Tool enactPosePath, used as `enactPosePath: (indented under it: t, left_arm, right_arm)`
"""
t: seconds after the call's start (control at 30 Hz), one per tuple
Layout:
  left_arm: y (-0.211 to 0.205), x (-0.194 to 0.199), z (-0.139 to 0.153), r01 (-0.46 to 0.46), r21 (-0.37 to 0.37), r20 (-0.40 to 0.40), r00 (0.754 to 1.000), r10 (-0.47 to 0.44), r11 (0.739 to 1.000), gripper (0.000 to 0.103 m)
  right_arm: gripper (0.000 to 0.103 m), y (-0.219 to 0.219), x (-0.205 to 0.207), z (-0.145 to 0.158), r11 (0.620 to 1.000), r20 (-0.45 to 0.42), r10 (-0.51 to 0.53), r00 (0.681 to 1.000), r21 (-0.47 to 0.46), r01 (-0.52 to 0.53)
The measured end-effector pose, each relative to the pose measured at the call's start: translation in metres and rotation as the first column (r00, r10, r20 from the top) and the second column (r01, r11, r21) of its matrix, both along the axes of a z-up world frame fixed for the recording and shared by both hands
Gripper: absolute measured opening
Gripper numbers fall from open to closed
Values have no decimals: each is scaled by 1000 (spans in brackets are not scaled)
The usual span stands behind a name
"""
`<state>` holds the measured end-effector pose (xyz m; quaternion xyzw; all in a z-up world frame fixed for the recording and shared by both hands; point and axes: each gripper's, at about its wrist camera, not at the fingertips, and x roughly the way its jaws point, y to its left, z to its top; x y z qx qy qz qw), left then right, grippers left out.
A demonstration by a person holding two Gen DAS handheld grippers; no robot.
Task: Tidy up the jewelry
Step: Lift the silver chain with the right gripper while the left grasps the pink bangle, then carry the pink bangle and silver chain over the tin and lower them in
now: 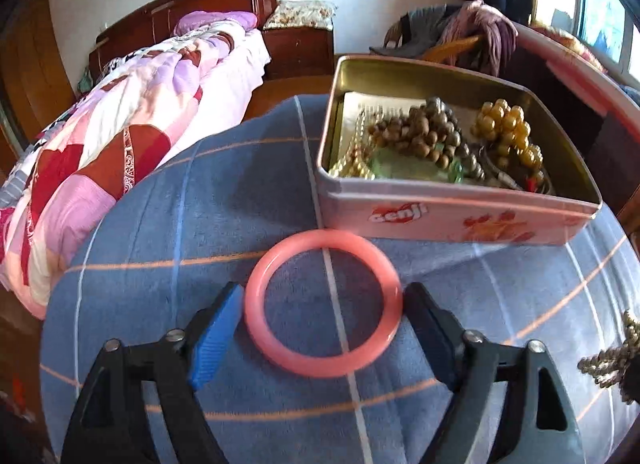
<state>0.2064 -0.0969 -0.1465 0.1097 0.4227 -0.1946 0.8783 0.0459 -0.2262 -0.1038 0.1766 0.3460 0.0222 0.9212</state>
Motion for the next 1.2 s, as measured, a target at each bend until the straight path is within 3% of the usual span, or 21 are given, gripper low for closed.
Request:
enactPosePath:
  t: [0.07,0.2,0.27,0.37,0.7,0.93,1.2]
  left_arm:
    - [4,5,-2,-13,-36,-30,999,12,999,92]
    - [7,8,-2,-23,-30,-28,999,22,999,93]
    - [5,5,-1,1,-39,-21,1000,-2,999,81]
    - [5,-2,0,24,-43,-16,1000,-25,999,81]
    - [36,-59,18,47,-193,18,999,-44,980,81]
    - [53,-98,34,76,-221,55,996,-66,972,81]
    - [44,-81,74,111,-281,130,989,-77,953,81]
  right_arm:
    - [16,0,1,-1,1000,-2,2,1000,2,-2]
    - [16,-2,1,-4,1000,-8,-3,1000,11,3]
    - [16,-2,0,-4,1000,-10,-7,1000,15,7]
    - [16,-3,-1,-3,1000,-5,-17,1000,17,17]
    - [16,-3,-10,11,999,32,-47,998,2,47]
    - [16,1,-15,17,999,42,-45,998,-14,45]
    - [16,-7,1,44,997,101,-43,994,-61,49]
